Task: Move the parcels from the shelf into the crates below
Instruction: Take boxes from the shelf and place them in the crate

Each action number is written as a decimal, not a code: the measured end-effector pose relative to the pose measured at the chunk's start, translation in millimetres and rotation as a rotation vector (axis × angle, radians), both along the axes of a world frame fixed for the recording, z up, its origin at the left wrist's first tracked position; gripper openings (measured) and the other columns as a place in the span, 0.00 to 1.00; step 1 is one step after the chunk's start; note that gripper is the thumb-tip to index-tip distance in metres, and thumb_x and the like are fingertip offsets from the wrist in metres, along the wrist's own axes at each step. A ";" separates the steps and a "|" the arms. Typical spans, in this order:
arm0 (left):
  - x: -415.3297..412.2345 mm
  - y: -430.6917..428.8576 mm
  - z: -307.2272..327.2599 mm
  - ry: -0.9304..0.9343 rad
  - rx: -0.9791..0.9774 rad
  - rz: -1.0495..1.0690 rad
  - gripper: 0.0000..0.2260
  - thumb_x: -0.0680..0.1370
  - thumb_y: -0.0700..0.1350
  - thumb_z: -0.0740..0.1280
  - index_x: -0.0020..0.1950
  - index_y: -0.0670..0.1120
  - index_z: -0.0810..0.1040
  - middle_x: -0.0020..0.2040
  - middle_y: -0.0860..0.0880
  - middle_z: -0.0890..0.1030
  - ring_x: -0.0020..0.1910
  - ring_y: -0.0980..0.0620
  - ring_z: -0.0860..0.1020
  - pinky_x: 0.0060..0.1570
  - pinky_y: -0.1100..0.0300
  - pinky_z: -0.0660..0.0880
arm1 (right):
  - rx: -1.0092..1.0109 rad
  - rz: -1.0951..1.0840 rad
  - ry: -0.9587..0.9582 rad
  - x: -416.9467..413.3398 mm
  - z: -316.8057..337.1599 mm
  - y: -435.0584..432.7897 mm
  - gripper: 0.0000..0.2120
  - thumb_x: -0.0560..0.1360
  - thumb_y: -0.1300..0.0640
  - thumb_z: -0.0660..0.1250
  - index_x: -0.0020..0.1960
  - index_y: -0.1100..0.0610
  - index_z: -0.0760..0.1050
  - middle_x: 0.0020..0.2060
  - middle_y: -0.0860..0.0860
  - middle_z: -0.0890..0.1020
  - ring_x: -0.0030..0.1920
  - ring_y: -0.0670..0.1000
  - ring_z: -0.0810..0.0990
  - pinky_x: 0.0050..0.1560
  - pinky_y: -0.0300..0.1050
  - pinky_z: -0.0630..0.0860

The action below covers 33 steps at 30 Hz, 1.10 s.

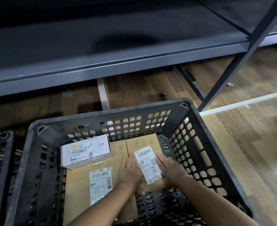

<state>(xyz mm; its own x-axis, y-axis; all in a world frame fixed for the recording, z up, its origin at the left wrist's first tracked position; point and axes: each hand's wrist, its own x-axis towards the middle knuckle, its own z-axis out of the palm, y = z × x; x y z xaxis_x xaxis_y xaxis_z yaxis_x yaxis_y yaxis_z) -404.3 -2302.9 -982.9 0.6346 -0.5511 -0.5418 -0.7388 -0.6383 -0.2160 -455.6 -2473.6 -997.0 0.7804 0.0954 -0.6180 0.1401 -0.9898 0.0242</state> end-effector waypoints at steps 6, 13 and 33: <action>-3.3 8.8 -5.8 0.080 -0.122 0.070 0.48 0.74 0.60 0.65 0.74 0.32 0.41 0.76 0.33 0.42 0.76 0.37 0.40 0.68 0.42 0.28 | -0.021 -0.031 0.018 4.1 -2.1 3.3 0.30 0.82 0.58 0.48 0.75 0.60 0.32 0.76 0.52 0.34 0.76 0.50 0.37 0.75 0.46 0.42; -2.7 2.3 -4.2 0.083 -0.095 0.129 0.44 0.76 0.56 0.64 0.74 0.32 0.39 0.76 0.34 0.40 0.76 0.38 0.39 0.69 0.46 0.29 | -0.028 -0.016 0.012 5.0 3.5 3.5 0.30 0.82 0.60 0.47 0.75 0.60 0.32 0.74 0.51 0.32 0.76 0.50 0.36 0.74 0.44 0.38; 18.8 58.4 334.1 0.067 -0.247 0.297 0.29 0.81 0.51 0.57 0.77 0.41 0.50 0.77 0.43 0.54 0.76 0.46 0.54 0.74 0.57 0.50 | 0.248 -0.066 -0.093 24.2 338.2 42.9 0.33 0.82 0.49 0.55 0.78 0.59 0.42 0.77 0.53 0.44 0.77 0.52 0.45 0.76 0.46 0.49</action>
<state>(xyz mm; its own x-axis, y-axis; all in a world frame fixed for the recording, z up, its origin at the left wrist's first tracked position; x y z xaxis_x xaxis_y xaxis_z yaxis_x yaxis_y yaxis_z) -385.6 -2244.5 -648.8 0.7536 -0.4680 -0.4617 -0.5217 -0.8530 0.0131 -431.4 -2430.7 -658.8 0.8420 0.1821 -0.5079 0.0840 -0.9741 -0.2100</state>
